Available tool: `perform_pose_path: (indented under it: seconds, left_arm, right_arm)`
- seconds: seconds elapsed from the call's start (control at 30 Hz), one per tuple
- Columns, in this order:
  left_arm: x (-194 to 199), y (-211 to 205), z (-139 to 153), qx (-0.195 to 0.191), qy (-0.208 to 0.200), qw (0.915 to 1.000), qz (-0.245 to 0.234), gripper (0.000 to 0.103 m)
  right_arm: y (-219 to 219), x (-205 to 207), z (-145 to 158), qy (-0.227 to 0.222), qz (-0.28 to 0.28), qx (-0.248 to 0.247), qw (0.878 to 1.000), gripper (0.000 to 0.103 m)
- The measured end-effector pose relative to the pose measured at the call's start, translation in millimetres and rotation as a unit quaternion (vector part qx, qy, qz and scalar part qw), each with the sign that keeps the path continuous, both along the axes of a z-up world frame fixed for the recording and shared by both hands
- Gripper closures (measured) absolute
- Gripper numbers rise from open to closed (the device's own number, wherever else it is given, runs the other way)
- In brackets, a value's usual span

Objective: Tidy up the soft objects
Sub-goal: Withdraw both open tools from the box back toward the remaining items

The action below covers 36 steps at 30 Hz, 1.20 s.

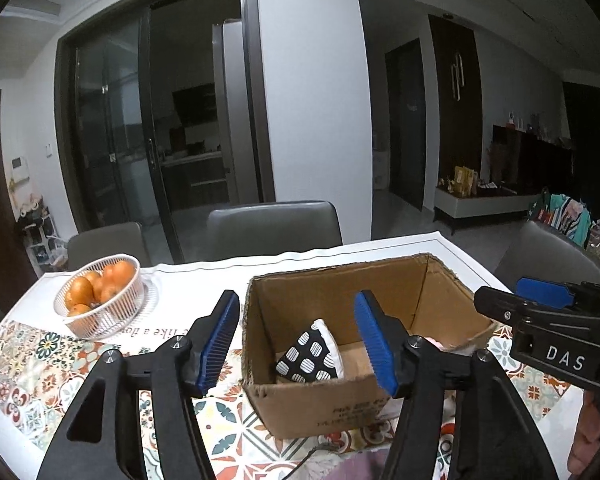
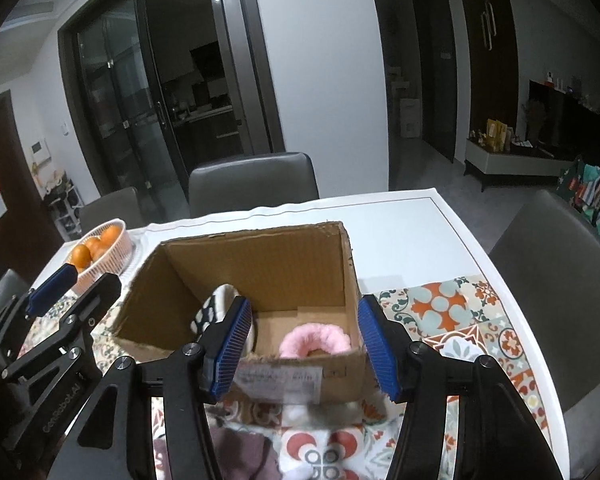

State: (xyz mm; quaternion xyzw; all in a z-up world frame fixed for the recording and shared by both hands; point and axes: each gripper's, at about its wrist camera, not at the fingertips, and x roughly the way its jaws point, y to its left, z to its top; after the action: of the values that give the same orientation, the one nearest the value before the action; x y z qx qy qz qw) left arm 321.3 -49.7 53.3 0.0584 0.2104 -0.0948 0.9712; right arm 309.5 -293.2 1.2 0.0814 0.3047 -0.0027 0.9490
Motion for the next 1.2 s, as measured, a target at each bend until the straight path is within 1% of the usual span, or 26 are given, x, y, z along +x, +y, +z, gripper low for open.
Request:
perform_pose_path:
  seconds: [0.27, 0.3, 0.37, 0.5, 0.57, 0.7, 0.87, 1.0, 1.2]
  left_arm:
    - [-34.4, 8.1, 12.1, 0.002, -0.018, 0.9998, -0.002, 0.04]
    - [-38.5, 9.7, 12.6, 0.001, -0.019, 0.9998, -0.001, 0.039]
    - [-48.1, 12.6, 12.9, -0.001, -0.023, 0.9997, 0.003, 0.038]
    - [-66.7, 17.8, 10.2, -0.007, -0.024, 0.9997, 0.007, 0.037]
    - [-74.3, 20.5, 8.1, -0.011, -0.022, 0.9997, 0.007, 0.037]
    - [-91.5, 22.1, 4.1, -0.011, -0.022, 0.9996, 0.012, 0.037]
    - [-108.1, 22.9, -5.1, -0.016, -0.009, 0.9998, 0.004, 0.036]
    - [-119.0, 20.6, -16.8, -0.017, 0.006, 0.9998, -0.005, 0.036]
    - [-125.5, 10.9, -39.1, -0.015, 0.039, 0.9989, -0.02, 0.036]
  right_arm:
    - [3.3, -33.3, 11.7, -0.014, -0.006, 0.005, 1.0, 0.046]
    - [4.4, -37.8, 12.1, -0.016, -0.006, 0.004, 1.0, 0.045]
    - [5.3, -47.7, 13.7, -0.022, -0.012, 0.001, 1.0, 0.039]
    - [8.9, -67.0, 16.6, -0.038, -0.024, -0.01, 0.999, 0.039]
    - [9.3, -77.8, 16.7, -0.044, -0.027, -0.016, 0.999, 0.035]
    - [12.2, -95.6, 18.2, -0.059, -0.034, -0.028, 0.997, 0.035]
    - [11.2, -115.7, 14.9, -0.069, -0.038, -0.033, 0.996, 0.032]
    - [8.3, -129.4, 8.5, -0.074, -0.044, -0.036, 0.996, 0.032]
    - [1.0, -139.6, -10.0, -0.06, -0.043, -0.028, 0.997, 0.031]
